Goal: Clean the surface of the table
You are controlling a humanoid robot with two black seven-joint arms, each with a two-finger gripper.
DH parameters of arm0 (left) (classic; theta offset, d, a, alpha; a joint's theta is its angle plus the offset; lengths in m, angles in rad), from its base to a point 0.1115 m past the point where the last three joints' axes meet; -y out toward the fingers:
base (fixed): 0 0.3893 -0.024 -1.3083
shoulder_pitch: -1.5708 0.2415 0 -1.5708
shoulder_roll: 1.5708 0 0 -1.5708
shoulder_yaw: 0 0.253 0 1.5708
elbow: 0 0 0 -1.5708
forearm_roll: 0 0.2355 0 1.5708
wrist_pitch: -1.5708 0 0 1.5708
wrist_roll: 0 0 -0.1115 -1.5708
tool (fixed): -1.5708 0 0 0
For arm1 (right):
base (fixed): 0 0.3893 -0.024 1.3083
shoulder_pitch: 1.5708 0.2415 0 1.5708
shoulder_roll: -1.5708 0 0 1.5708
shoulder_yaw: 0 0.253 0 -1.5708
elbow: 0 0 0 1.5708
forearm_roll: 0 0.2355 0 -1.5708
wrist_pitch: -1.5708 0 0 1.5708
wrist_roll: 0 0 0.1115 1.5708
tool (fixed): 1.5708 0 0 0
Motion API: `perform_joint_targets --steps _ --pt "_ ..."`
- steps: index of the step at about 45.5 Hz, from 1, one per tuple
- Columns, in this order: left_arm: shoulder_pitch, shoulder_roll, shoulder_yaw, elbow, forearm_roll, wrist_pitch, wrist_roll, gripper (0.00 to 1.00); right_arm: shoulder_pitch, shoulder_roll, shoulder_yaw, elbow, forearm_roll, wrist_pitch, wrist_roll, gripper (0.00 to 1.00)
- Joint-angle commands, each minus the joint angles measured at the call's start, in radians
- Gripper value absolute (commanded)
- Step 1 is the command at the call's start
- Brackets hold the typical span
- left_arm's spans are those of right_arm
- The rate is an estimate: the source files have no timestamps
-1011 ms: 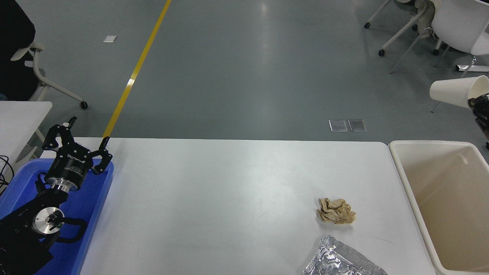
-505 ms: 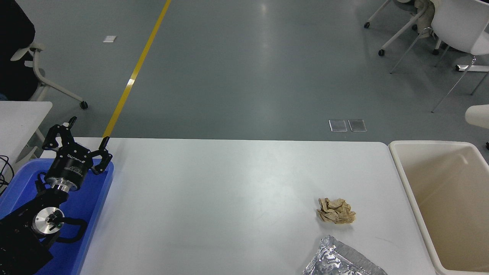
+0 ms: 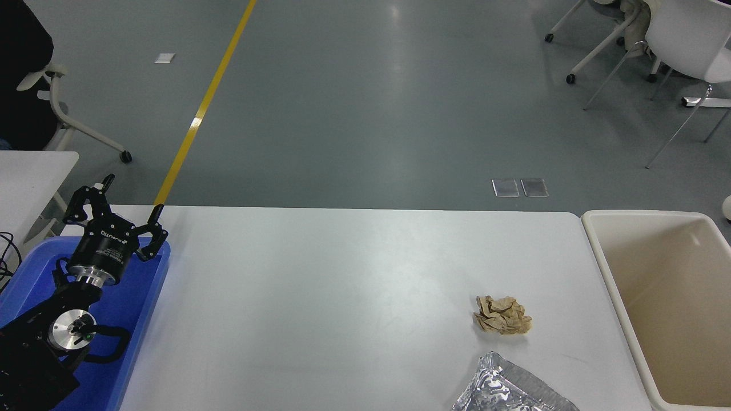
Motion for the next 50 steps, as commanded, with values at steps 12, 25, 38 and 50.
perform_joint_targets --steps 12,25,38,50 --pt "0.0 0.0 0.0 0.0 0.0 0.0 0.0 1.0 -0.067 0.007 -0.323 0.078 -0.009 0.003 0.002 0.0" --pt "0.0 0.0 0.0 0.0 0.0 0.0 0.0 1.0 -0.087 0.05 -0.45 0.095 -0.009 0.003 0.006 0.0" --pt "0.0 0.0 0.0 0.0 0.0 0.0 0.0 1.0 -0.109 0.099 -0.517 0.094 -0.011 0.002 0.022 0.0" --pt "0.0 0.0 0.0 0.001 0.0 0.0 0.0 1.0 -0.128 0.105 -0.545 0.094 -0.011 0.002 0.022 0.0"
